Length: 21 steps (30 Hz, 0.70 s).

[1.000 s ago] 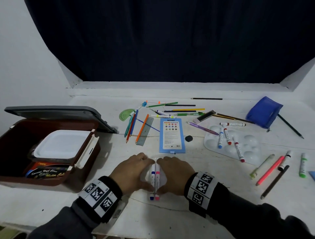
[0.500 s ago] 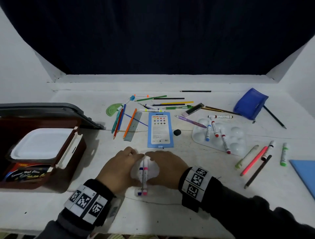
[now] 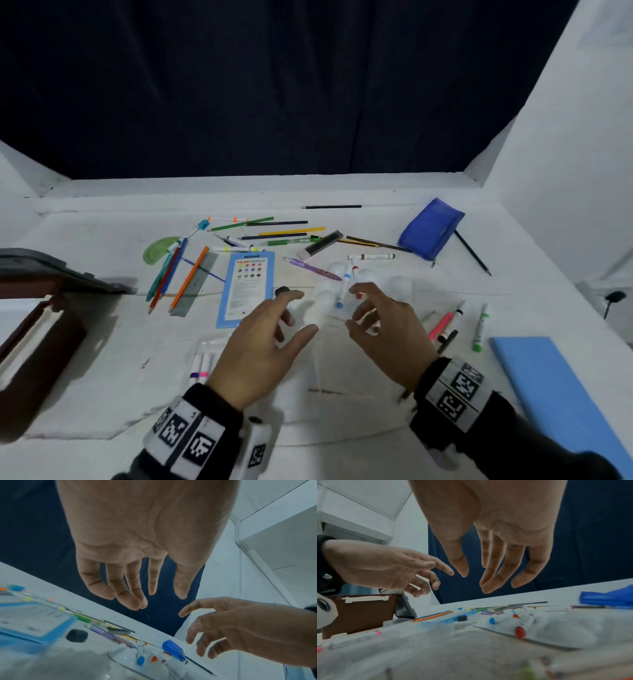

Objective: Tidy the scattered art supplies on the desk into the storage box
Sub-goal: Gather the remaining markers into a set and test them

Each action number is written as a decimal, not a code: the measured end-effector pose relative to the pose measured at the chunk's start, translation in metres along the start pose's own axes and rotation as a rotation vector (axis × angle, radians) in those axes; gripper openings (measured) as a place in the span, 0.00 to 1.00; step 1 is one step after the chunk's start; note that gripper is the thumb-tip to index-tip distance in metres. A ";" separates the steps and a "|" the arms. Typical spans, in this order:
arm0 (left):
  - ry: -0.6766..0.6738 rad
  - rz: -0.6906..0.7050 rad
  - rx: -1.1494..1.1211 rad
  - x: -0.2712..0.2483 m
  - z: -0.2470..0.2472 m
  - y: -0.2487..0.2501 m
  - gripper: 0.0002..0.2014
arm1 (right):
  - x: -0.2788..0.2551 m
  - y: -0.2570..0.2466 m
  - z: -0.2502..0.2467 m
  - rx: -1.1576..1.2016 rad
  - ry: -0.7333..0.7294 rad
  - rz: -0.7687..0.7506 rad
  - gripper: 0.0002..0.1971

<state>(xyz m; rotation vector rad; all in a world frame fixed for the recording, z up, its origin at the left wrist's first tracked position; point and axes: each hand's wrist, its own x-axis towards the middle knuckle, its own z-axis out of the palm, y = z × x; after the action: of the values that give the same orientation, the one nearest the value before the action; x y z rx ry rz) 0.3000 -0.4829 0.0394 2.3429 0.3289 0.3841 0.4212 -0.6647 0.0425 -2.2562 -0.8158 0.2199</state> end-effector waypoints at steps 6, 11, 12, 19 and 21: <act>-0.154 -0.093 0.157 0.067 0.047 0.019 0.22 | 0.044 0.049 -0.031 -0.054 -0.162 0.134 0.18; -0.264 -0.180 0.276 0.122 0.078 0.024 0.16 | 0.085 0.064 -0.031 -0.282 -0.305 0.128 0.28; -0.281 -0.207 0.300 0.131 0.083 0.024 0.16 | 0.091 0.065 -0.031 -0.304 -0.352 0.127 0.29; -0.378 -0.263 0.478 0.155 0.099 0.027 0.16 | 0.116 0.069 -0.028 -0.318 -0.503 0.170 0.38; -0.380 -0.262 0.484 0.156 0.098 0.030 0.19 | 0.119 0.070 -0.027 -0.276 -0.515 0.194 0.40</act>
<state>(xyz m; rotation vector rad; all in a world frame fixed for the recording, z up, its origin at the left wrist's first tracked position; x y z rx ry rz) 0.4836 -0.5118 0.0202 2.7209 0.5831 -0.3003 0.5597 -0.6455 0.0239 -2.5818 -0.9279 0.8532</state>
